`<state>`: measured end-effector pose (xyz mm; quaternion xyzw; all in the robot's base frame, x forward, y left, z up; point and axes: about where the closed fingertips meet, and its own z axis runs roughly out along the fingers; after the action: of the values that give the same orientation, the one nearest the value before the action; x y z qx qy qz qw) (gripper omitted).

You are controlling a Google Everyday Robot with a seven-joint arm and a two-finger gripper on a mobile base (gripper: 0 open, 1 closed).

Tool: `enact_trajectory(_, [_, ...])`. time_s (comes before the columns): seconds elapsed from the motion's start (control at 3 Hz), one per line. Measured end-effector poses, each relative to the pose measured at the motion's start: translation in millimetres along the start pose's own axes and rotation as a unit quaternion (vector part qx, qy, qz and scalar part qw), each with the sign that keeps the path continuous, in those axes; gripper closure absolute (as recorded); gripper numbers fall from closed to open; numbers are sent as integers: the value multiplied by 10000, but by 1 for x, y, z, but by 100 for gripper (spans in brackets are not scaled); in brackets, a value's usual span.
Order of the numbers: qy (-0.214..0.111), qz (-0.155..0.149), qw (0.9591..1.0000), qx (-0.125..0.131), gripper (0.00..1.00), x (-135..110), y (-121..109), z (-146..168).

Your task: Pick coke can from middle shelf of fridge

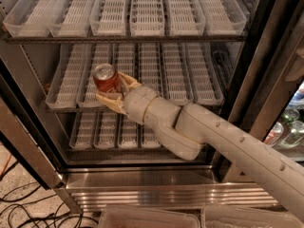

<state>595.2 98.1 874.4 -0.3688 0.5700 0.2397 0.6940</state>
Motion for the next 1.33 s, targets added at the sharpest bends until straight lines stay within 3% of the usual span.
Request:
enact_trajectory(0.67, [12,115,9996,-261,100,-4,17,-34])
enact_trajectory(1.0, [231,481,9974,-491,100,-1,29,-61])
enact_trajectory(1.33, [620,948,9912,-689,100,5,36,-100])
